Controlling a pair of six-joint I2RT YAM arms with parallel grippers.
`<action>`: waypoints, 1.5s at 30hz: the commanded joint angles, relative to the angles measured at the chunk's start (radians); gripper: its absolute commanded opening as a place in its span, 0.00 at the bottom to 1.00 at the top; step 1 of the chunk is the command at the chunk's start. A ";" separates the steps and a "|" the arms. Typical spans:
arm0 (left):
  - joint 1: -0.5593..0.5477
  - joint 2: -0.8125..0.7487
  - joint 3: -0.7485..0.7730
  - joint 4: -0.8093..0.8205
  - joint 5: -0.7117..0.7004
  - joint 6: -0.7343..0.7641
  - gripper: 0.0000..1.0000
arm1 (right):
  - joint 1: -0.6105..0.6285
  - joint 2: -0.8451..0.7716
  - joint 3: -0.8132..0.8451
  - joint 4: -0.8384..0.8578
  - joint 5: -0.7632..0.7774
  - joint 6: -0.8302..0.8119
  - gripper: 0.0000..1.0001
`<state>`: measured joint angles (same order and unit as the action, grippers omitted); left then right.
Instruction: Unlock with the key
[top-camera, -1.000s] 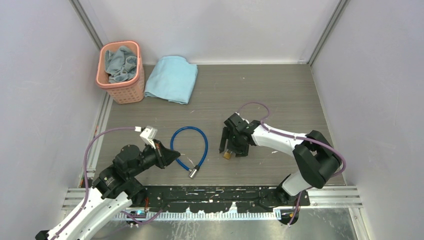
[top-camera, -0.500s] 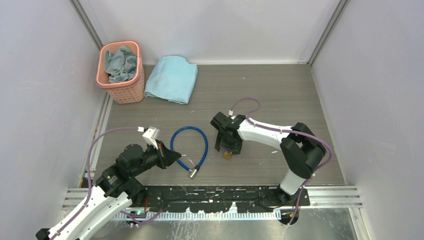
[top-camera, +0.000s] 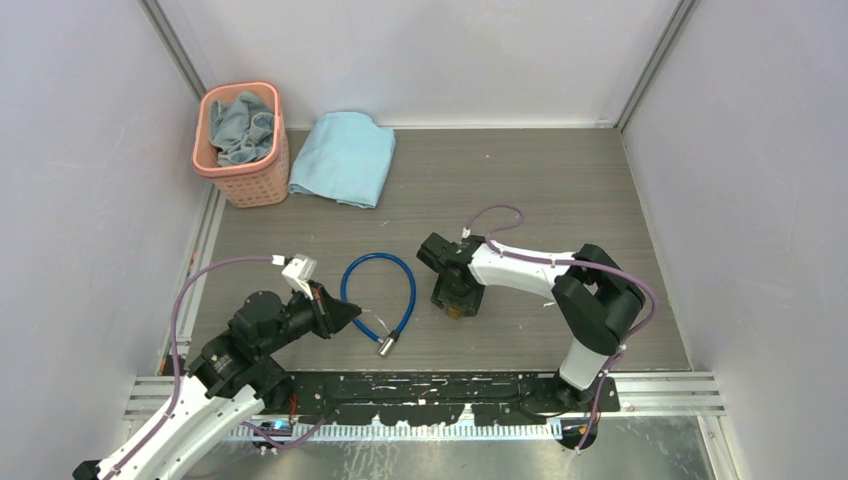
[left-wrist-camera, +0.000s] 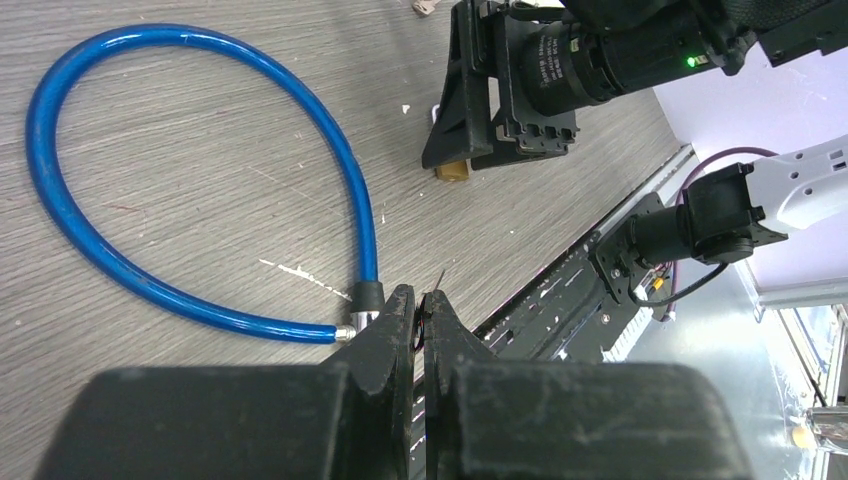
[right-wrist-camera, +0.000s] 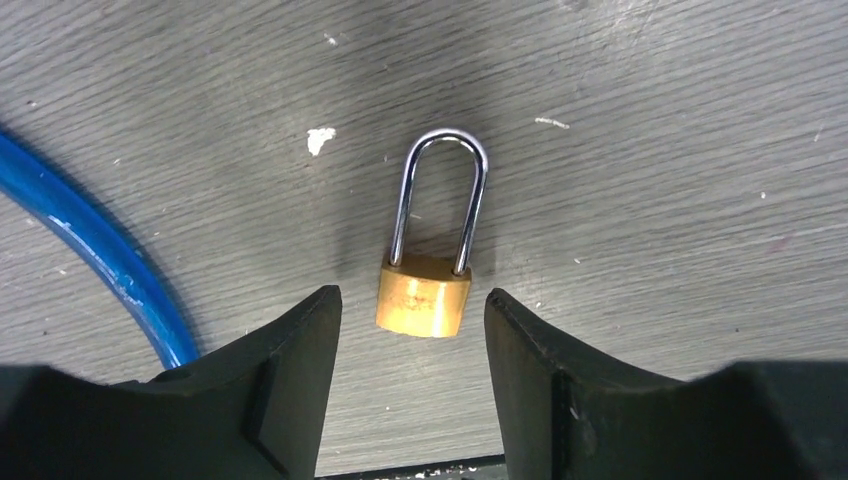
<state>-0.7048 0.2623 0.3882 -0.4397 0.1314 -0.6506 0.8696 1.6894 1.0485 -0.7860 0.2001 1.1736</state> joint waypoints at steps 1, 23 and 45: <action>-0.003 -0.017 0.006 0.026 -0.006 -0.003 0.00 | -0.040 0.001 -0.015 0.030 -0.025 0.007 0.58; -0.003 -0.039 0.002 0.001 -0.016 -0.014 0.00 | -0.139 0.070 -0.029 0.040 -0.254 -0.045 0.53; -0.003 -0.054 -0.003 -0.002 -0.016 -0.014 0.00 | -0.216 0.158 0.025 -0.032 -0.234 -0.122 0.47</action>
<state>-0.7048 0.2218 0.3862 -0.4694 0.1230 -0.6548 0.6636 1.7992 1.0817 -0.8280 -0.1417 1.0821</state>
